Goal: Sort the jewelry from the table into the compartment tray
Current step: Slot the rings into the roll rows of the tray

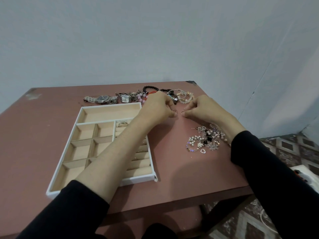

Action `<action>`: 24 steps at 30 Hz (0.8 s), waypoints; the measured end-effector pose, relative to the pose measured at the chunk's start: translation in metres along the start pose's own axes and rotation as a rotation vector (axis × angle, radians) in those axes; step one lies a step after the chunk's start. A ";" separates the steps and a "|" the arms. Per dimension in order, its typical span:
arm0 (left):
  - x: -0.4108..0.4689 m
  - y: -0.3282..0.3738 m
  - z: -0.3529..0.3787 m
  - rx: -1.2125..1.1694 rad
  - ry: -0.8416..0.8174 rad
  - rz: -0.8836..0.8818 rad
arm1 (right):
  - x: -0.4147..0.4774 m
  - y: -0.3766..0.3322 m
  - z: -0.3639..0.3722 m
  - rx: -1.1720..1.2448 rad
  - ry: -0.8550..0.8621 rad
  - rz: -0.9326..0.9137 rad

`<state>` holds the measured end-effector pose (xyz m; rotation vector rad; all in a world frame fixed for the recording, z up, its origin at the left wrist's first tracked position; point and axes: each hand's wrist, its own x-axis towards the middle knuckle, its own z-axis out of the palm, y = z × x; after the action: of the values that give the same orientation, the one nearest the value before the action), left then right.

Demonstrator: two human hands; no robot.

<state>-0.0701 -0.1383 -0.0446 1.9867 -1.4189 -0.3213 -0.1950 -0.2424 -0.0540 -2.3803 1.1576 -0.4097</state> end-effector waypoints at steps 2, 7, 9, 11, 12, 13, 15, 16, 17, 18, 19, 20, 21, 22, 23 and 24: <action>-0.003 -0.001 -0.003 -0.013 0.012 0.003 | 0.001 -0.001 -0.002 0.019 -0.050 -0.006; -0.014 -0.004 -0.016 -0.054 0.049 0.010 | -0.004 -0.004 0.001 0.040 0.042 -0.056; -0.022 -0.006 -0.023 -0.087 0.056 0.016 | -0.007 -0.003 0.007 0.005 0.093 -0.087; -0.034 -0.010 -0.031 -0.130 0.068 0.007 | -0.011 -0.005 0.013 -0.027 0.127 -0.118; -0.040 -0.013 -0.035 -0.145 0.078 0.002 | -0.014 -0.007 0.015 -0.009 0.147 -0.142; -0.047 -0.017 -0.038 -0.154 0.091 -0.002 | -0.019 -0.011 0.015 0.042 0.166 -0.173; -0.062 -0.024 -0.046 -0.160 0.116 -0.007 | -0.034 -0.026 0.014 0.183 0.184 -0.231; -0.072 -0.027 -0.049 -0.168 0.123 -0.008 | -0.043 -0.035 0.014 0.262 0.166 -0.254; -0.081 -0.029 -0.052 -0.184 0.127 -0.008 | -0.053 -0.044 0.014 0.338 0.133 -0.279; -0.092 -0.032 -0.054 -0.199 0.134 -0.005 | -0.062 -0.052 0.016 0.405 0.089 -0.306; -0.102 -0.034 -0.056 -0.203 0.148 0.002 | -0.071 -0.060 0.018 0.452 0.047 -0.338; -0.111 -0.035 -0.058 -0.195 0.163 0.011 | -0.080 -0.066 0.022 0.477 0.011 -0.367; -0.119 -0.037 -0.059 -0.192 0.178 0.019 | -0.087 -0.070 0.025 0.481 -0.017 -0.397; -0.127 -0.038 -0.060 -0.206 0.192 0.017 | -0.093 -0.074 0.029 0.473 -0.038 -0.428; -0.132 -0.040 -0.060 -0.224 0.204 0.012 | -0.098 -0.077 0.033 0.454 -0.047 -0.460; -0.137 -0.041 -0.059 -0.230 0.218 0.013 | -0.102 -0.079 0.036 0.425 -0.048 -0.487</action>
<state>-0.0590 0.0159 -0.0501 1.7674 -1.2003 -0.2420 -0.1881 -0.1094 -0.0499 -2.2450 0.3979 -0.6753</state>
